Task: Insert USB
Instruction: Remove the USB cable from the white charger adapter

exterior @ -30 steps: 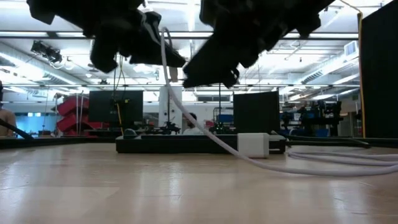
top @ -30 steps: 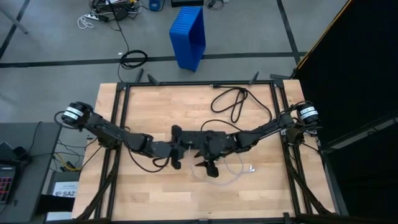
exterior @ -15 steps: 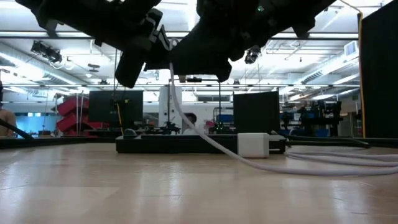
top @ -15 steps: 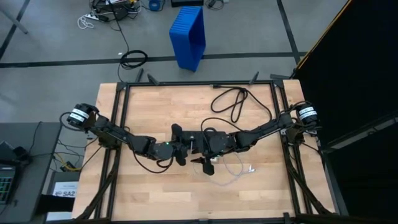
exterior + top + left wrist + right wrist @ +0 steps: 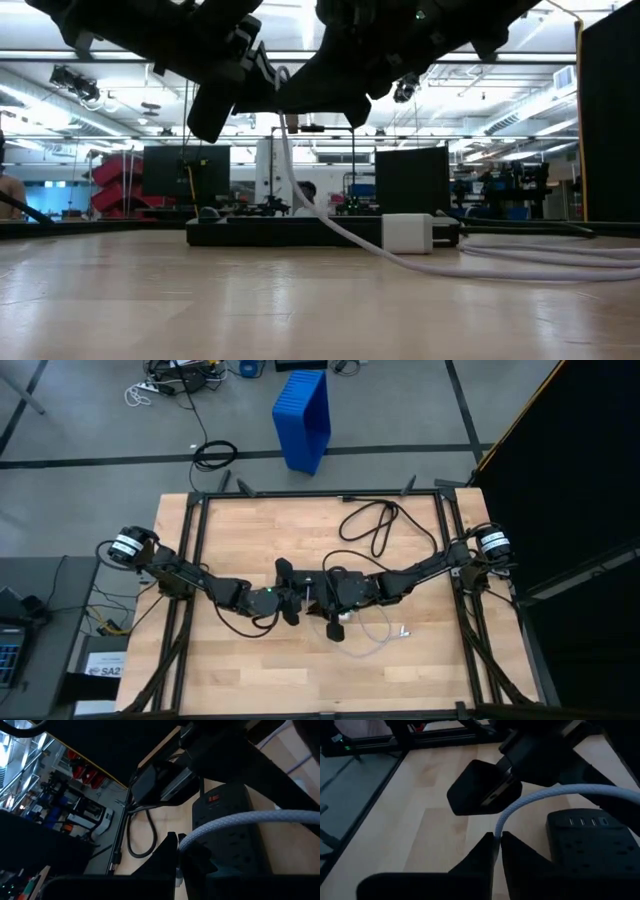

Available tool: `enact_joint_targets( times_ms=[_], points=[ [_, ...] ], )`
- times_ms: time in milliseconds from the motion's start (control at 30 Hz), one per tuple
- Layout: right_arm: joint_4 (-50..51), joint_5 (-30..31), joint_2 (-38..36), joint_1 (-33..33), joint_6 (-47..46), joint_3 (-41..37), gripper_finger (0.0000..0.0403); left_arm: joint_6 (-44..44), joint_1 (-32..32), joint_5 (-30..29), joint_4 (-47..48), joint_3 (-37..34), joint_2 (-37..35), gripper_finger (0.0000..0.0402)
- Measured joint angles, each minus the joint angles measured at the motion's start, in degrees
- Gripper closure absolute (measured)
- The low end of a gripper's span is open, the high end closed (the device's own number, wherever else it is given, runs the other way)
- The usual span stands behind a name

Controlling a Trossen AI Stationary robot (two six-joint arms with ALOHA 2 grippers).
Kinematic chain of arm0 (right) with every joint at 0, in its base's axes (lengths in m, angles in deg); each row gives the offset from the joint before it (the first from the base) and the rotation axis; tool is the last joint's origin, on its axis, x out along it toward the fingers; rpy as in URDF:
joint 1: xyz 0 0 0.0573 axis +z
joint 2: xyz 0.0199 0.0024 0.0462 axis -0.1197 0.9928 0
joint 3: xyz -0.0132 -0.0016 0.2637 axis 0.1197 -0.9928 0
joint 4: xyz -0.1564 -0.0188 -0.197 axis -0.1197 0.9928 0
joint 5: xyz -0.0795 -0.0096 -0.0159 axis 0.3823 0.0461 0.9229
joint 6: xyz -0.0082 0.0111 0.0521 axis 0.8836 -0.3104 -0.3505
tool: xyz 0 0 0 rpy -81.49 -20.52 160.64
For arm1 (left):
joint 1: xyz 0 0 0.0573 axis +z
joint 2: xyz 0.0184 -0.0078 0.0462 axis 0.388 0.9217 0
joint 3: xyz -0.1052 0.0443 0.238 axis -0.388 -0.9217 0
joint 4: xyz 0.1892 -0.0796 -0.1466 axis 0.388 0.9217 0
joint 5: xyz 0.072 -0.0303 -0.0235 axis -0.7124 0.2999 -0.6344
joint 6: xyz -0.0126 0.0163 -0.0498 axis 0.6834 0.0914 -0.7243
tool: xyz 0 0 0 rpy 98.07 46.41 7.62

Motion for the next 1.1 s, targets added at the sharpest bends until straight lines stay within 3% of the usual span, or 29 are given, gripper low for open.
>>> enact_joint_targets(
  times_ms=[333, 633, 833, 1100],
  points=[
    [1.64, 1.2, 0.02, 0.02, 0.35, 0.0, 0.0403, -2.04, 0.02, 0.02, 1.57, -0.01, 0.0, 0.0384],
    [2.36, 7.76, -0.52, 0.7, 1.63, 0.0, 0.0403, -4.47, 0.0, -0.01, 5.22, -0.01, -0.04, 0.0264],
    [10.27, 13.71, -3.18, 1.22, 0.43, 0.02, 0.0403, -5.05, 0.0, -2.22, 5.19, -0.01, -0.04, 0.0206],
    [27.34, 21.82, -8.52, 3.41, -7.65, 0.02, 0.0403, -6.52, 0.0, -2.47, 5.08, -0.01, -0.07, 0.0193]
  ],
)
